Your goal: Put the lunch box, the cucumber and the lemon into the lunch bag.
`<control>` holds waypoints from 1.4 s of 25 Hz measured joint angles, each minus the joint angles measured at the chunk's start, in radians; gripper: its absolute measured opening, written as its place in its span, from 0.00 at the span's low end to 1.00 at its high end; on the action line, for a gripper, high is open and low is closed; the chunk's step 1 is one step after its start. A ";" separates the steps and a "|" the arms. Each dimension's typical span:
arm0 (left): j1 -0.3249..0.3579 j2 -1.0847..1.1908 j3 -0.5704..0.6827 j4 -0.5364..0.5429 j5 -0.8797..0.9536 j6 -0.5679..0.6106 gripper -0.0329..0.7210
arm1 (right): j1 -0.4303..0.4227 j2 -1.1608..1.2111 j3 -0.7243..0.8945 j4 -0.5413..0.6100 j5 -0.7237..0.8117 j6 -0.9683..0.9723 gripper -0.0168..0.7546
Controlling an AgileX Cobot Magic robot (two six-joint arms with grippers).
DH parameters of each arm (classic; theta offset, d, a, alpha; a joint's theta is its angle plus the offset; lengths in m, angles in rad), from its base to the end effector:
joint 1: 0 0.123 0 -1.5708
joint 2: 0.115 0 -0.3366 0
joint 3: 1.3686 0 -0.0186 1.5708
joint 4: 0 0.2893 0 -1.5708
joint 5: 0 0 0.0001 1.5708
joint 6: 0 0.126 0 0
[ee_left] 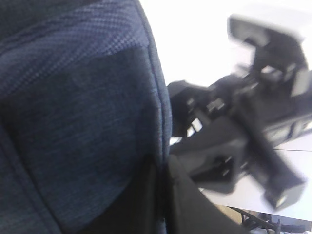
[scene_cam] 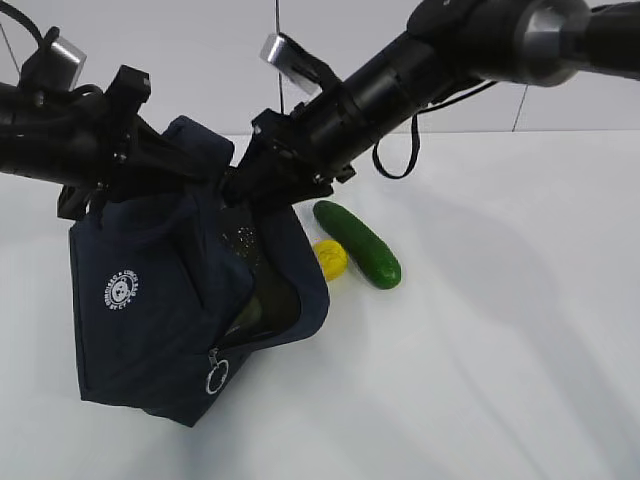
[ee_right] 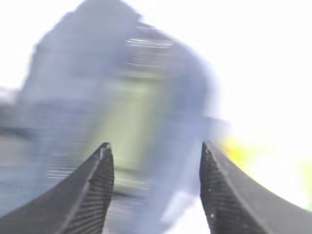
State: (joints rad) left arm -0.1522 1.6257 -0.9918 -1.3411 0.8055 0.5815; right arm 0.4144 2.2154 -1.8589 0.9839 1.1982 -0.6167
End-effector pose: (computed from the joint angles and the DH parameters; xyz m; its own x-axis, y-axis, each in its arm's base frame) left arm 0.3597 -0.1448 0.2572 -0.9179 -0.3030 -0.2562 0.0459 0.5603 -0.8270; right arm 0.4572 0.3079 0.2332 -0.7984 -0.4309 -0.4206 -0.5907 0.4252 0.6857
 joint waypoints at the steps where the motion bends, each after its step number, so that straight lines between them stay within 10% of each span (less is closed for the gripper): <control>1: 0.000 0.000 0.000 0.000 0.001 0.000 0.04 | -0.002 -0.002 -0.028 -0.025 0.003 0.015 0.58; 14: 0.000 0.000 0.000 0.043 -0.003 0.000 0.04 | -0.042 -0.024 -0.248 -0.648 0.030 0.268 0.58; 28: 0.000 0.000 0.000 0.040 -0.005 0.000 0.04 | -0.067 0.125 -0.252 -0.725 0.030 0.262 0.58; 35: 0.000 0.000 0.000 0.040 -0.005 0.000 0.04 | -0.067 0.165 -0.252 -0.719 -0.032 0.235 0.74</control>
State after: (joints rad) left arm -0.1522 1.6257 -0.9918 -1.3015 0.8004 0.5815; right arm 0.3472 2.3803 -2.1106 0.2651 1.1660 -0.3819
